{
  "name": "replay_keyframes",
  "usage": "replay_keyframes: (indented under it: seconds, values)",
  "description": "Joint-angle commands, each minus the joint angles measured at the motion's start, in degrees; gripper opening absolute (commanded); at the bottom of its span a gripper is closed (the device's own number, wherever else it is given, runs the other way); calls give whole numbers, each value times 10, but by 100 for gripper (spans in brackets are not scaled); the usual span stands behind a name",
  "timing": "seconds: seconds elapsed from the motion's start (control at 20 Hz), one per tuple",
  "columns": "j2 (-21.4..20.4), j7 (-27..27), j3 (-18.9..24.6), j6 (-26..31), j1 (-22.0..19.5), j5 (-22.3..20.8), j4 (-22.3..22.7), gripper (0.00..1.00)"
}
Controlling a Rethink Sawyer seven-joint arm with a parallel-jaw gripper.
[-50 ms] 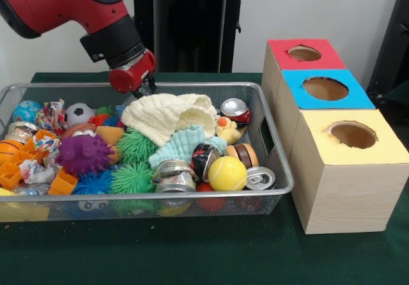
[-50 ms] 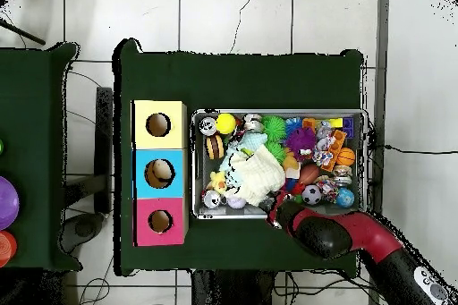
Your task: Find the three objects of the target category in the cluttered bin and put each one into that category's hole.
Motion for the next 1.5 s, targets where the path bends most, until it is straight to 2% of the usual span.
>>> replay_keyframes:
  seconds: [0.05, 0.15, 0.25, 0.45, 0.55, 0.75, 0.95, 1.2, 1.4, 1.5]
  values:
    - [-10, -3, -59, 41, 13, -8, -20, 0]
    - [-20, 4, -57, 39, 17, -8, -14, 0]
    - [-74, 36, -58, 46, 40, -5, 12, 0]
    - [-151, 83, -10, 72, 41, 87, 84, 0]
    - [-185, 92, 7, 77, 47, 121, 103, 0]
    - [-250, 96, 28, 89, 64, 187, 126, 0]
    - [-298, 98, 33, 93, 87, 243, 140, 0]
    - [-304, 80, 17, 93, 108, 269, 129, 0]
    - [-292, 70, 3, 92, 118, 281, 117, 0]
    - [-272, 67, -13, 80, 121, 273, 110, 0]
